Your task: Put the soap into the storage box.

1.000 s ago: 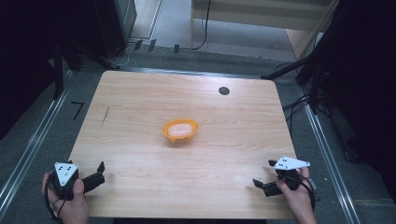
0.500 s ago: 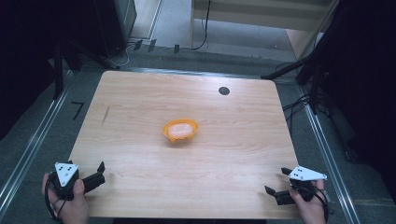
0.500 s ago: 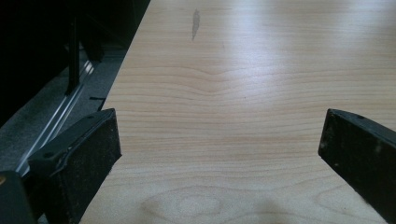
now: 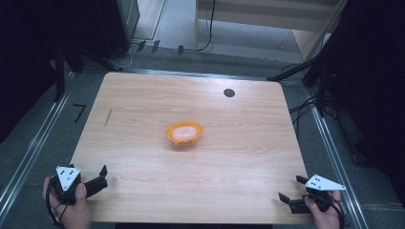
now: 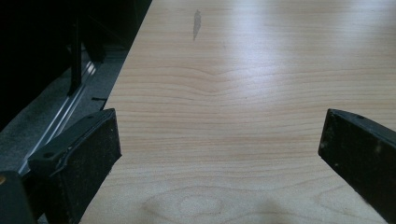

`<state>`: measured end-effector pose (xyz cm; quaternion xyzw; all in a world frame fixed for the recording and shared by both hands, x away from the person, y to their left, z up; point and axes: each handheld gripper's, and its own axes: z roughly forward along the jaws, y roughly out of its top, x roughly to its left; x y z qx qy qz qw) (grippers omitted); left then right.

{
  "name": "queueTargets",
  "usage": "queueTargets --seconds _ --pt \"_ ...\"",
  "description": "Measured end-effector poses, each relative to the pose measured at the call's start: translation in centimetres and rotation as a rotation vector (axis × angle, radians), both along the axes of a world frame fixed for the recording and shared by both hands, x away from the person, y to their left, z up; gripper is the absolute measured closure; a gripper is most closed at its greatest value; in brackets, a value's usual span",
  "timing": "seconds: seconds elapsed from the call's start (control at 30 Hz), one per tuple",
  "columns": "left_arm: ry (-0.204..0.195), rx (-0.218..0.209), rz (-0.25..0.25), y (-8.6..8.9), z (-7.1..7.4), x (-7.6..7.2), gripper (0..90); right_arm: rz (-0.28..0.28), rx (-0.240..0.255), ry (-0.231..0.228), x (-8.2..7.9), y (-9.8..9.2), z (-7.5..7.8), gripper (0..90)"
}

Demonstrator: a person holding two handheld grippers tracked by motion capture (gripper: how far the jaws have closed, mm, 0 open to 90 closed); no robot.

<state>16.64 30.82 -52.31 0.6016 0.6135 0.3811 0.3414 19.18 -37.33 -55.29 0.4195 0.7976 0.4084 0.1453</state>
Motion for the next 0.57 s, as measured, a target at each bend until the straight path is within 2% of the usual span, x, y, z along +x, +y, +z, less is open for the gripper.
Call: queueTargets --seconds 0.17,0.33,0.57 --pt "-0.005 0.01 0.003 -0.11 -0.03 0.02 0.0 -0.011 0.027 -0.018 -0.31 -0.59 -0.15 0.0" --pt "0.003 0.03 -0.002 -0.3 -0.03 0.06 0.0 -0.047 0.056 -0.038 -0.57 -0.95 -0.18 0.0" --pt "0.008 0.04 0.001 -0.4 -0.05 0.14 0.0 -0.044 0.037 -0.044 -0.64 -0.85 -0.28 0.0"
